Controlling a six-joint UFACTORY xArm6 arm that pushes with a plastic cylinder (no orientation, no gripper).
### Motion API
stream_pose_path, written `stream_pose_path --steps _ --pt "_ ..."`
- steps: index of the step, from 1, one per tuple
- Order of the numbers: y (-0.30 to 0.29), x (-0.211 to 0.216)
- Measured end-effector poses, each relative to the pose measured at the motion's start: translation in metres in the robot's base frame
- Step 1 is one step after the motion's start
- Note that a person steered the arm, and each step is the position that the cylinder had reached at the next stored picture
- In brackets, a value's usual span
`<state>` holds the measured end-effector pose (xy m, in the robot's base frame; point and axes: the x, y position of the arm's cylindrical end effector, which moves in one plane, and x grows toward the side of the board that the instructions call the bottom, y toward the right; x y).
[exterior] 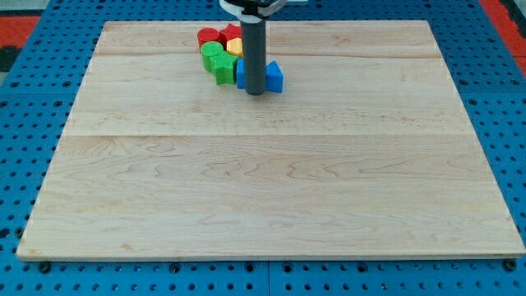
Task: Slide blue triangle along with blue cube a bit up and left
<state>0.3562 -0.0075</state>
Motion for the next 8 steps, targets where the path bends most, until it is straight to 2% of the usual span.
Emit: stream_pose_path --steps 1,3,5,6,8 --pt "0.006 0.031" --pt "0.112 0.029" --pt "0.067 -0.028" --pt "0.039 -0.022" --pt "0.026 -0.026"
